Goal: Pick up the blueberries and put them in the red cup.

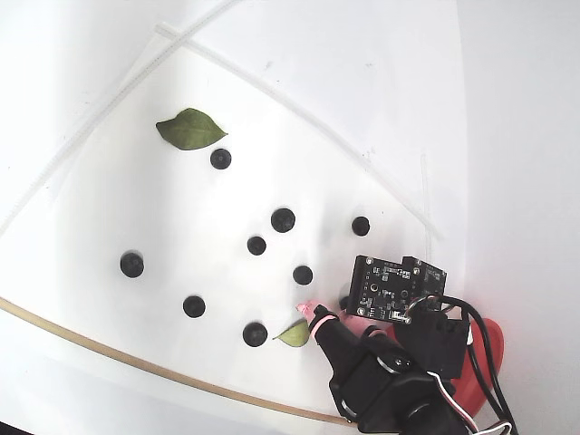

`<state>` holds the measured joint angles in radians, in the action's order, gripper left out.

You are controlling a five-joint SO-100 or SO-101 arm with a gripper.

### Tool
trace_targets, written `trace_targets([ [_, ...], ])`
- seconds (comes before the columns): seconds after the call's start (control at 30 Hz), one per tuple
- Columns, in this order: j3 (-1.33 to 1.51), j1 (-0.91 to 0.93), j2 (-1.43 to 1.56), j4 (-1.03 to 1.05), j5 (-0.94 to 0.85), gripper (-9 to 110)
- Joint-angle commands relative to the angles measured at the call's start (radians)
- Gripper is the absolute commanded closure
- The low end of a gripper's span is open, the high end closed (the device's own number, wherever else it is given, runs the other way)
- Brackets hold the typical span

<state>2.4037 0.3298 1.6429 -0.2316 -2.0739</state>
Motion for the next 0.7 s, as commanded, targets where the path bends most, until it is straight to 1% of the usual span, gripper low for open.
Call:
trace_targets([
  [0.0, -0.048, -0.003, -0.006, -0.04, -0.009, 83],
  [0.67, -0.112, -0.037, -0.138, -0.127, -0.023, 83],
])
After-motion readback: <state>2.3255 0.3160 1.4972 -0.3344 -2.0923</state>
